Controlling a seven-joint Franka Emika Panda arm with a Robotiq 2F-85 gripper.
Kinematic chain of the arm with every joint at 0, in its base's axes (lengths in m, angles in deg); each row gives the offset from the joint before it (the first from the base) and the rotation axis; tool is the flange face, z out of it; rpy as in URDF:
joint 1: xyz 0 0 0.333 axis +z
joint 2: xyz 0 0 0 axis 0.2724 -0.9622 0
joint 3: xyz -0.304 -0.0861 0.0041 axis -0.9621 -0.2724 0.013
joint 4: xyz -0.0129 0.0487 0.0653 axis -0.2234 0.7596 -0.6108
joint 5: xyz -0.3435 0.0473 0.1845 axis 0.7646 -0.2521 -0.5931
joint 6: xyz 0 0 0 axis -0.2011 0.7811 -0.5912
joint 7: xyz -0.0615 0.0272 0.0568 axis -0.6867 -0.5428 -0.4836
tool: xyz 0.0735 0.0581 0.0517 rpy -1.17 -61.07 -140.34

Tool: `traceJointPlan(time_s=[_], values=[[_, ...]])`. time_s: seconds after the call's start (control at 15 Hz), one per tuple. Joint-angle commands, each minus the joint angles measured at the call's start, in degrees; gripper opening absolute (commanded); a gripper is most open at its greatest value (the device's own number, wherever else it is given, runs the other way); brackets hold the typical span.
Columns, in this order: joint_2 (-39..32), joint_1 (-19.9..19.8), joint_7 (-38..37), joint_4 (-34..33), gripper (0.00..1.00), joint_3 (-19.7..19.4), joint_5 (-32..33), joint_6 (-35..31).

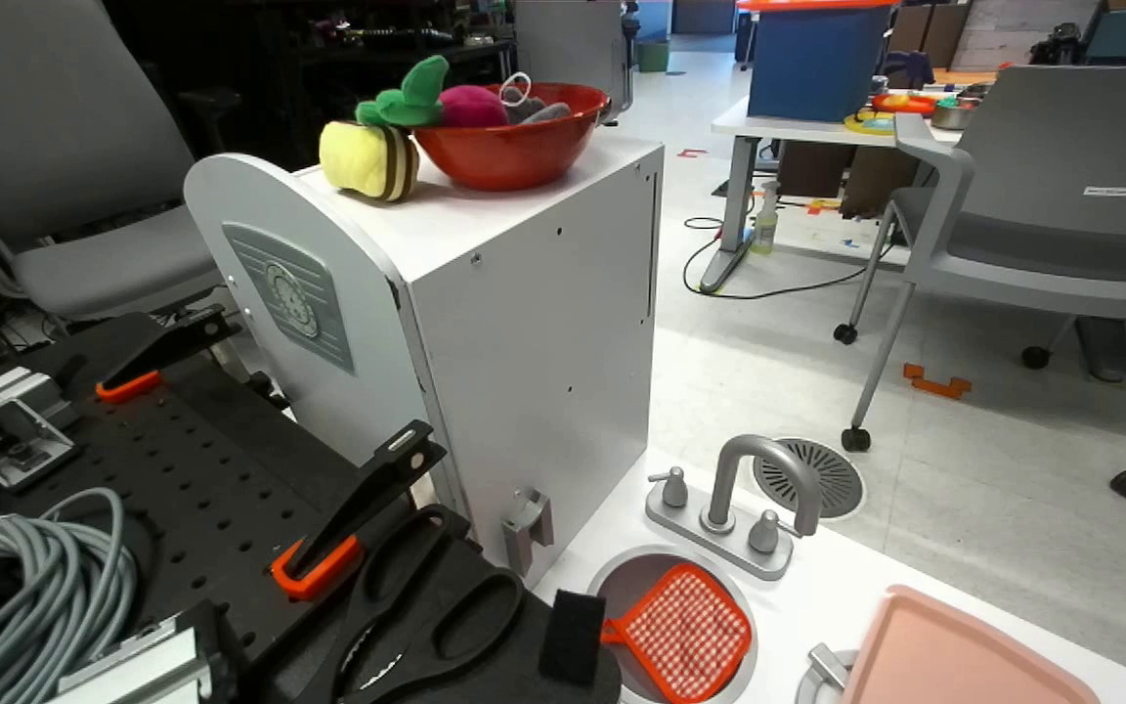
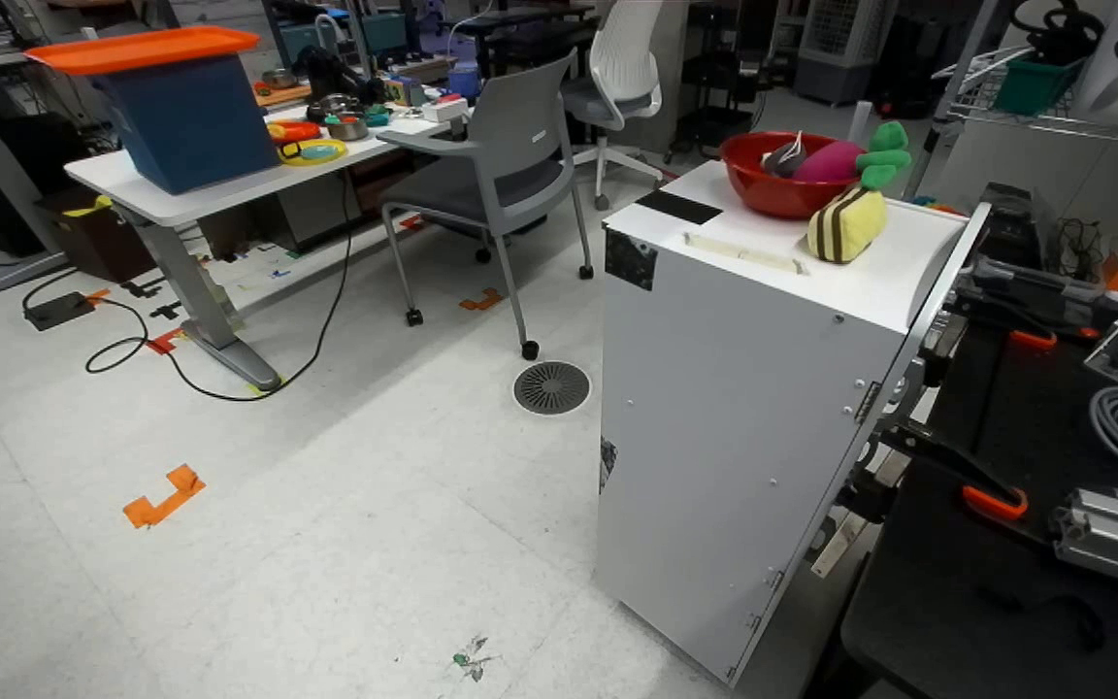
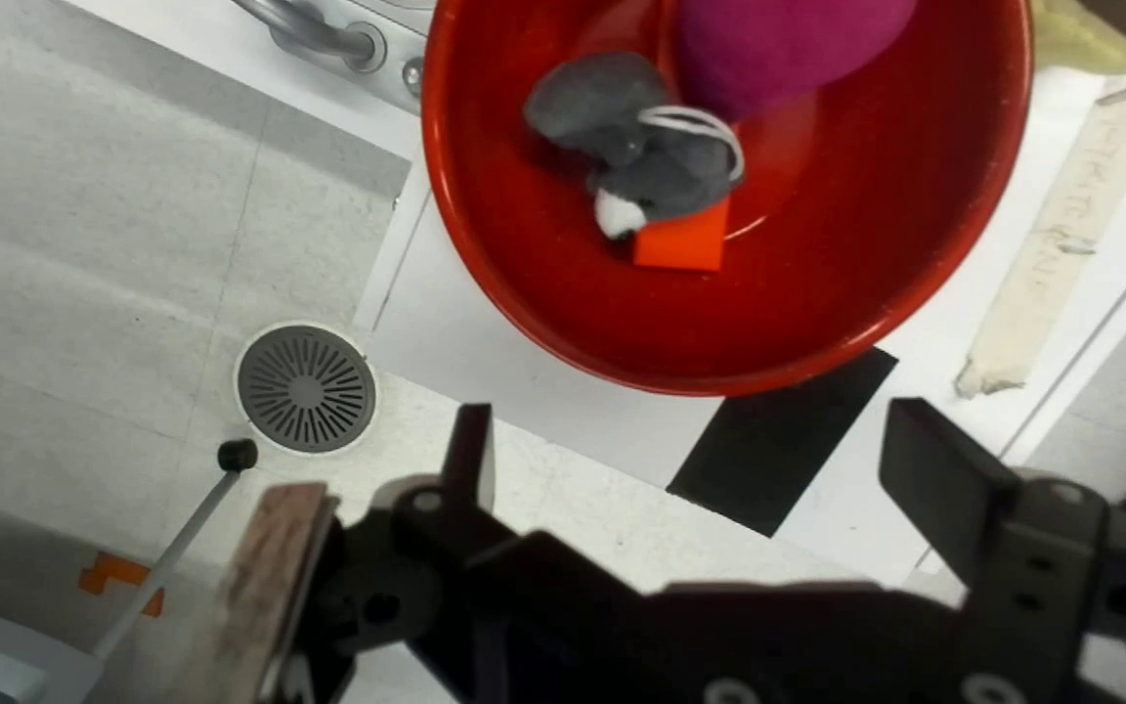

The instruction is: Pick up the purple toy and put it on top of the cupboard

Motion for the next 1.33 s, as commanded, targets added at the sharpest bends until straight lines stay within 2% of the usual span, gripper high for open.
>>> traceJointPlan(time_s=[0.0,0.33,1.27], values=[[-0.54,0.41,1.13,-2.70,1.00,0.93,-1.36,4.56],[-0.20,1.51,0.00,-2.85,1.00,0.96,-0.39,8.17],[0.24,1.22,0.66,3.46,1.00,0.94,-0.83,6.04]])
